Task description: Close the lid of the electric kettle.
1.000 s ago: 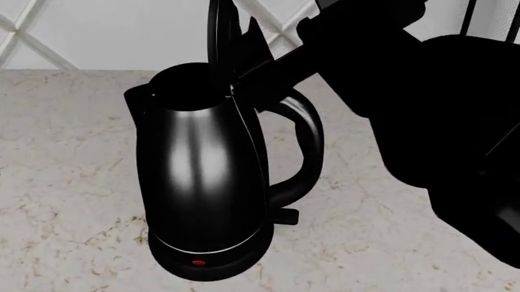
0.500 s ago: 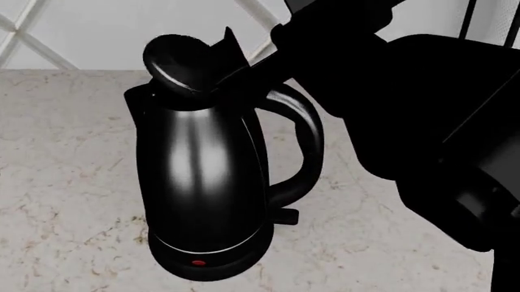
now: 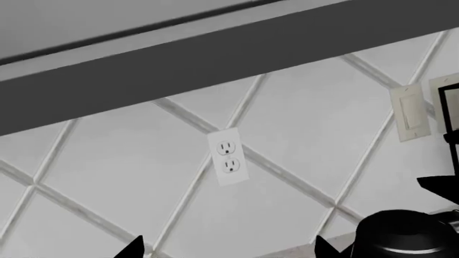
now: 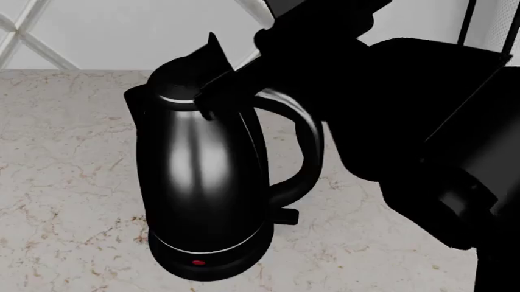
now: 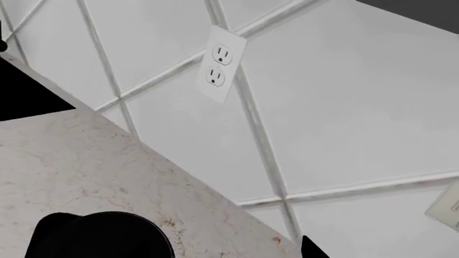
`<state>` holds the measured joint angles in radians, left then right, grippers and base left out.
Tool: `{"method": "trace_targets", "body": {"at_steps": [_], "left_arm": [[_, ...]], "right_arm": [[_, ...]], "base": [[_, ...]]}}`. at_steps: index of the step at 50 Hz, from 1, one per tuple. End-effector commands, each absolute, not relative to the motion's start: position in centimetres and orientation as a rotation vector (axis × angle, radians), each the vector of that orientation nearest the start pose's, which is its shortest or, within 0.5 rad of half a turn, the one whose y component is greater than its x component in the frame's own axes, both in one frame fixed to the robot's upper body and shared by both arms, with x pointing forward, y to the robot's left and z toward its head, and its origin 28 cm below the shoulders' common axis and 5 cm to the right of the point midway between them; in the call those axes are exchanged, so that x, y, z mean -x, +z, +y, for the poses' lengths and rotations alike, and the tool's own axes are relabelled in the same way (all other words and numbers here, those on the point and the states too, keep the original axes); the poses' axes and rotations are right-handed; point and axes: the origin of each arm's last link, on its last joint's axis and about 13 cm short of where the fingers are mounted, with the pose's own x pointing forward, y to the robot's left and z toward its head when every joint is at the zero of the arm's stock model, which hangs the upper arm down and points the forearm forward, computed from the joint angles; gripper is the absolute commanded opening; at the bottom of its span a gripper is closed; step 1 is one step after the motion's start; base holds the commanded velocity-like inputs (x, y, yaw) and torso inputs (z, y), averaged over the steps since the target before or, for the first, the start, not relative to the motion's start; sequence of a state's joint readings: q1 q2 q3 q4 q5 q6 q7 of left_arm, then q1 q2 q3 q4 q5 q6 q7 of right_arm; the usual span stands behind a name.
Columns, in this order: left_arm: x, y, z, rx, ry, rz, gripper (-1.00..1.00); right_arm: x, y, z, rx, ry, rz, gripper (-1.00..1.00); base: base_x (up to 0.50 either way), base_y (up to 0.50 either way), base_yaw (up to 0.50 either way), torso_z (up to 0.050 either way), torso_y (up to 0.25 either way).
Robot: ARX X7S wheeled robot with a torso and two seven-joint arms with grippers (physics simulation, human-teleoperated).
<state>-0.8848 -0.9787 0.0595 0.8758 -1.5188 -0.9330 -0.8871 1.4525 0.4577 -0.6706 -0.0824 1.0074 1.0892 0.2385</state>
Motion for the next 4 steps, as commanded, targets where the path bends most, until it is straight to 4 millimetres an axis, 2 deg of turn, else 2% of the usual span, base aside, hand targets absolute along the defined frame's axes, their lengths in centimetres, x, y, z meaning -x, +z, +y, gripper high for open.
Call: {"method": "trace_targets", "body": {"at_steps": [1, 4], "left_arm": [[-17.1, 28.8, 26.0, -0.225, -0.069, -0.296, 1.0], [-17.2, 28.7, 26.0, -0.223, -0.07, -0.291, 1.0]], "right_arm": [[-28.7, 33.9, -9.0, 0.354, 0.443, -0.067, 1.0], [-27.1, 33.8, -9.0, 0.366, 0.448, -0.092, 1.0]], "base": [[0.0, 0.0, 0.0, 0.0, 0.0], [0.0, 0.0, 0.0, 0.0, 0.0]]}}
